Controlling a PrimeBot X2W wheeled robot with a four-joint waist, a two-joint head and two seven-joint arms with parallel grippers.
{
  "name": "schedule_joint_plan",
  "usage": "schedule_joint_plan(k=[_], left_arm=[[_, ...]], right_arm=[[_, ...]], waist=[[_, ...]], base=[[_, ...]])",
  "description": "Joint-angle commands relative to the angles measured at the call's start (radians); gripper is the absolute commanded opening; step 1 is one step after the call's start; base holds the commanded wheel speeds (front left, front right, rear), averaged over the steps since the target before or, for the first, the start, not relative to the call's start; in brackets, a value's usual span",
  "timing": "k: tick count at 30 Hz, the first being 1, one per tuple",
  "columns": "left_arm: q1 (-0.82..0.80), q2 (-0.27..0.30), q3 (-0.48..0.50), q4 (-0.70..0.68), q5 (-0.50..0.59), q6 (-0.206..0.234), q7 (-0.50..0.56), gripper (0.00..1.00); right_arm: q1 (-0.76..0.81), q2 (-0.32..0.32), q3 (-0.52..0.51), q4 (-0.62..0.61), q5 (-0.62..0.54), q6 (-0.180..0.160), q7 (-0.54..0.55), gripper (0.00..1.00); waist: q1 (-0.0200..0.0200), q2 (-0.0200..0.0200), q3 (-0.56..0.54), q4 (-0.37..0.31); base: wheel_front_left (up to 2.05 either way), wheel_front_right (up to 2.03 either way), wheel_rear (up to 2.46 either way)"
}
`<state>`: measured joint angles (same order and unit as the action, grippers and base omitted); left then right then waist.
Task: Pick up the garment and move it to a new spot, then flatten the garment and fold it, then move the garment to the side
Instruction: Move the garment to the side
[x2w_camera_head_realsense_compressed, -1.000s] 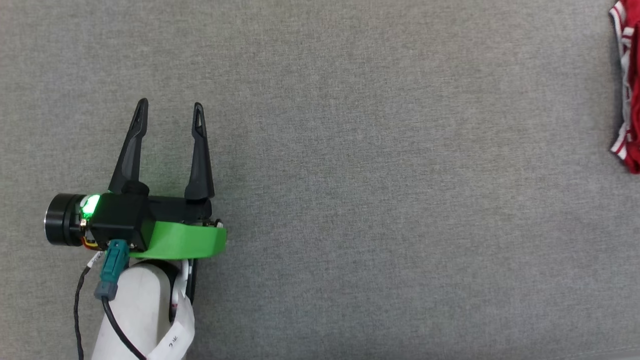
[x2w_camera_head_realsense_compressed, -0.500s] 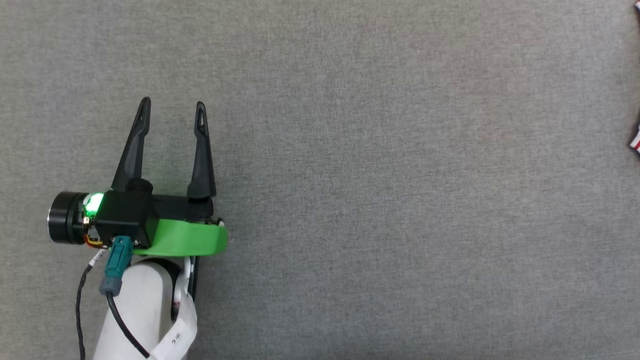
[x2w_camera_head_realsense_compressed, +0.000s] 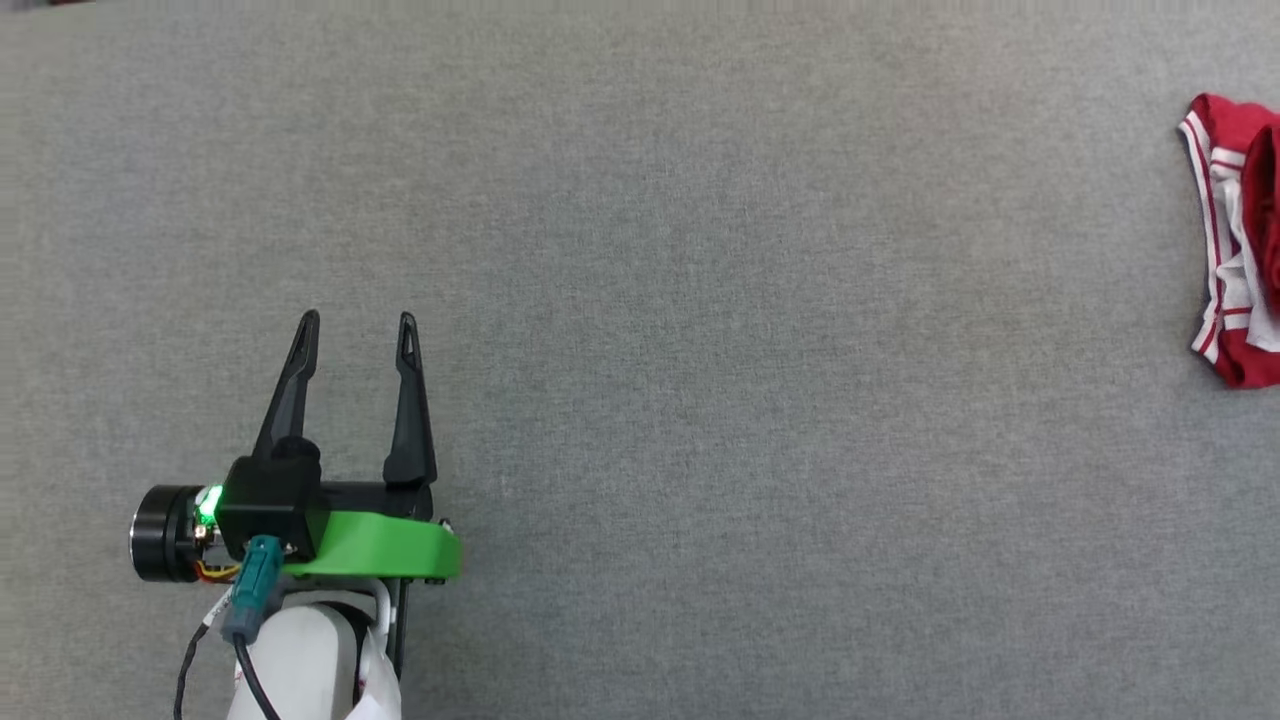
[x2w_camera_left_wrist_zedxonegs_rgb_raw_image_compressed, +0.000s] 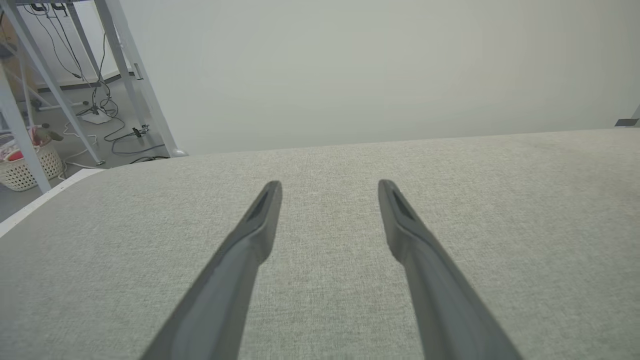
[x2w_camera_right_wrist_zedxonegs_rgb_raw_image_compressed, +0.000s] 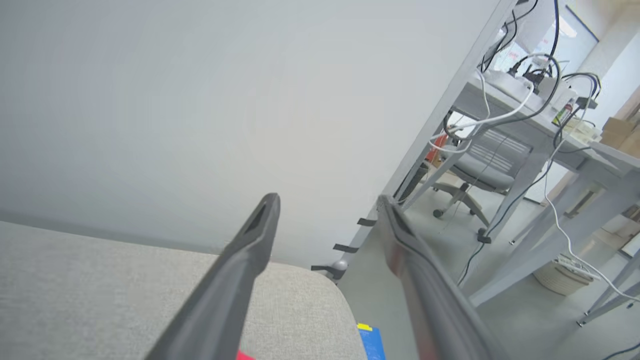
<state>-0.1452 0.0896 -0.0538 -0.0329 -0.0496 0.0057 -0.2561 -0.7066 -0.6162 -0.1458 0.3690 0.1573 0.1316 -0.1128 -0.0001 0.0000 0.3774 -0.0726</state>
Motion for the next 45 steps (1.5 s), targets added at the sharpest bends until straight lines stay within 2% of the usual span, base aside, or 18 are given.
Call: schedule_joint_plan(k=[1,10,16,22,31,45], left_arm=[[0.015,-0.006,0.005,0.006,-0.009,0.006,-0.006,1.0],[0.063,-0.019,0.009,0.032,-0.024,0.005,-0.006,1.0],[0.076,-0.023,0.014,0.048,-0.026,-0.001,-0.006,1.0],[0.082,-0.026,0.017,0.063,-0.026,-0.007,-0.006,1.0],[0.109,-0.03,0.015,0.082,-0.031,-0.018,-0.006,1.0],[0.141,-0.034,0.005,0.095,-0.039,-0.039,-0.006,1.0]], right_arm=[[0.037,0.043,-0.011,-0.036,-0.022,-0.001,-0.037,1.0],[0.23,0.276,0.005,-0.239,-0.046,-0.001,-0.128,1.0],[0.355,0.387,0.047,-0.292,-0.036,-0.001,-0.137,1.0],[0.465,0.476,0.083,-0.293,-0.041,-0.001,-0.144,1.0],[0.617,0.542,0.098,-0.322,-0.036,-0.001,-0.148,1.0],[0.747,0.564,0.083,-0.387,-0.028,-0.001,-0.149,1.0]], waist=[[0.0001,0.0,-0.082,0.04],[0.0001,0.0,-0.186,0.092],[0.0001,0.0,-0.216,0.118],[0.0001,0.0,-0.235,0.132],[0.0001,0.0,-0.273,0.142],[0.0001,0.0,-0.306,0.149]], base=[[0.0,0.0,0.0],[0.0,0.0,0.0],[0.0,0.0,0.0],[0.0,0.0,0.0],[0.0,0.0,0.0],[0.0,0.0,0.0]])
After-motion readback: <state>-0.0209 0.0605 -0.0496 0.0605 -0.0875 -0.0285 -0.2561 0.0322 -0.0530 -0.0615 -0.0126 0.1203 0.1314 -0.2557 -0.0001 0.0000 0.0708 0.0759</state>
